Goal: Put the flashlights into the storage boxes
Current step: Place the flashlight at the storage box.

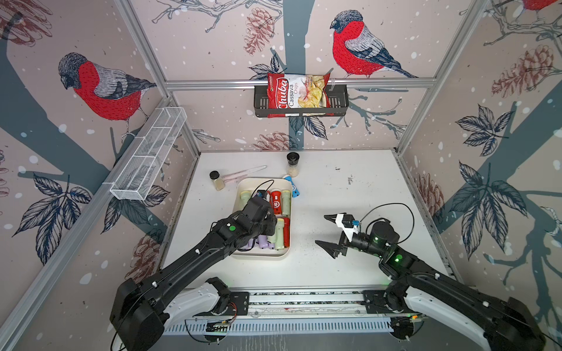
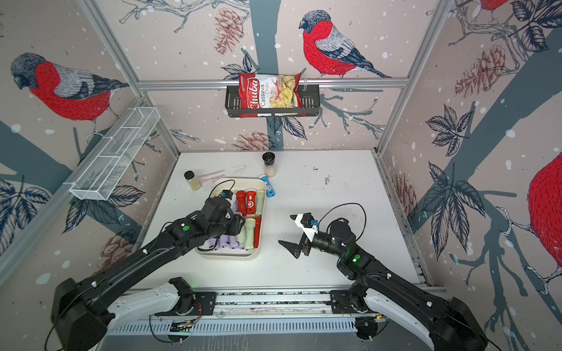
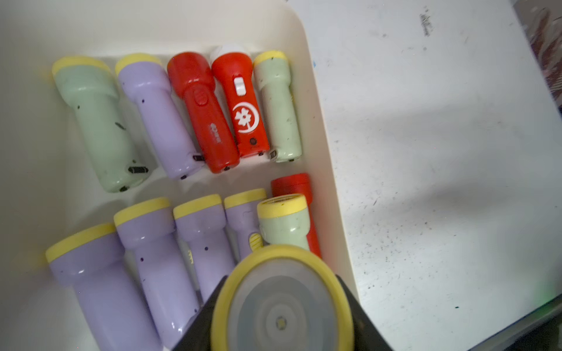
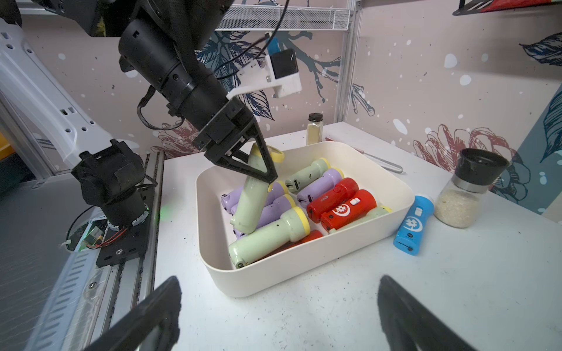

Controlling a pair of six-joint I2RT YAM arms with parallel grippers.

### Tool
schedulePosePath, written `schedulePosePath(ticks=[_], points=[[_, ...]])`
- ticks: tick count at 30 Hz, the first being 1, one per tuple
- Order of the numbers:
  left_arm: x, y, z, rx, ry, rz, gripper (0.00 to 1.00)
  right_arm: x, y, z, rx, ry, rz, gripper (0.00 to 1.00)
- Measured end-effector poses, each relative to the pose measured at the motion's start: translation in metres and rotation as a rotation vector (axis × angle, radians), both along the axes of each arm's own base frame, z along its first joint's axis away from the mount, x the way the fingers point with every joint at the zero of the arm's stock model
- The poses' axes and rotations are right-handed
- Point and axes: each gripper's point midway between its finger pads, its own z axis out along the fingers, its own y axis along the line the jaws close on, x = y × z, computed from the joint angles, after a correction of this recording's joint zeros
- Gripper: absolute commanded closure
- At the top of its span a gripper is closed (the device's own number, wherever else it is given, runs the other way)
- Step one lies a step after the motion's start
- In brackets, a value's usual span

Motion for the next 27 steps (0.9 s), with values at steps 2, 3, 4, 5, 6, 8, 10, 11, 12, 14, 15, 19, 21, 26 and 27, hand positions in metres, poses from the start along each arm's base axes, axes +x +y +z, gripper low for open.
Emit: schedulePosePath(ticks=[2, 3, 4, 5, 6, 8, 10, 11, 12, 14, 15, 19, 21, 26, 27], points=[[0.002, 0.005, -0.005, 0.020, 0.029, 0.023, 0.86, 0.000, 0.000, -0.001, -0.003, 0.003, 0.000, 0.00], [0.003, 0.007, -0.006, 0.030, 0.042, 0.031, 0.86, 0.000, 0.000, -0.002, -0.006, 0.006, 0.000, 0.00], [0.005, 0.008, -0.008, 0.041, 0.052, 0.037, 0.86, 0.000, 0.000, -0.003, -0.010, 0.010, 0.000, 0.00], [0.005, 0.009, -0.009, 0.051, 0.062, 0.040, 0.86, 0.000, 0.000, -0.004, -0.013, 0.013, 0.000, 0.00], [0.006, 0.009, -0.011, 0.060, 0.072, 0.041, 0.85, 0.000, 0.000, -0.005, -0.014, 0.014, 0.000, 0.00], [0.006, 0.010, -0.016, 0.086, 0.096, 0.046, 0.85, 0.000, 0.000, -0.006, -0.018, 0.017, 0.000, 0.00], [0.005, 0.011, -0.023, 0.110, 0.124, 0.050, 0.84, 0.001, 0.000, -0.008, -0.024, 0.024, -0.001, 0.00], [0.005, 0.012, -0.026, 0.123, 0.137, 0.051, 0.82, 0.002, 0.001, -0.009, -0.027, 0.026, -0.004, 0.00], [0.005, 0.013, -0.029, 0.134, 0.148, 0.053, 0.81, 0.002, 0.001, -0.009, -0.027, 0.026, -0.005, 0.01], [0.005, 0.013, -0.032, 0.145, 0.164, 0.057, 0.80, 0.003, 0.001, -0.010, -0.030, 0.028, -0.007, 0.00], [0.005, 0.013, -0.035, 0.153, 0.174, 0.058, 0.78, 0.003, 0.001, -0.010, -0.033, 0.030, -0.008, 0.00], [0.004, 0.014, -0.045, 0.186, 0.218, 0.061, 0.69, 0.004, 0.001, -0.012, -0.037, 0.035, -0.012, 0.01], [0.003, 0.015, -0.048, 0.196, 0.235, 0.066, 0.59, 0.005, 0.001, -0.012, -0.042, 0.037, -0.019, 0.00], [0.006, 0.017, -0.045, 0.217, 0.237, 0.084, 0.48, 0.009, -0.001, -0.012, -0.051, 0.042, -0.042, 0.00], [0.008, 0.017, -0.042, 0.218, 0.227, 0.089, 0.46, 0.010, -0.001, -0.013, -0.056, 0.045, -0.051, 0.00]])
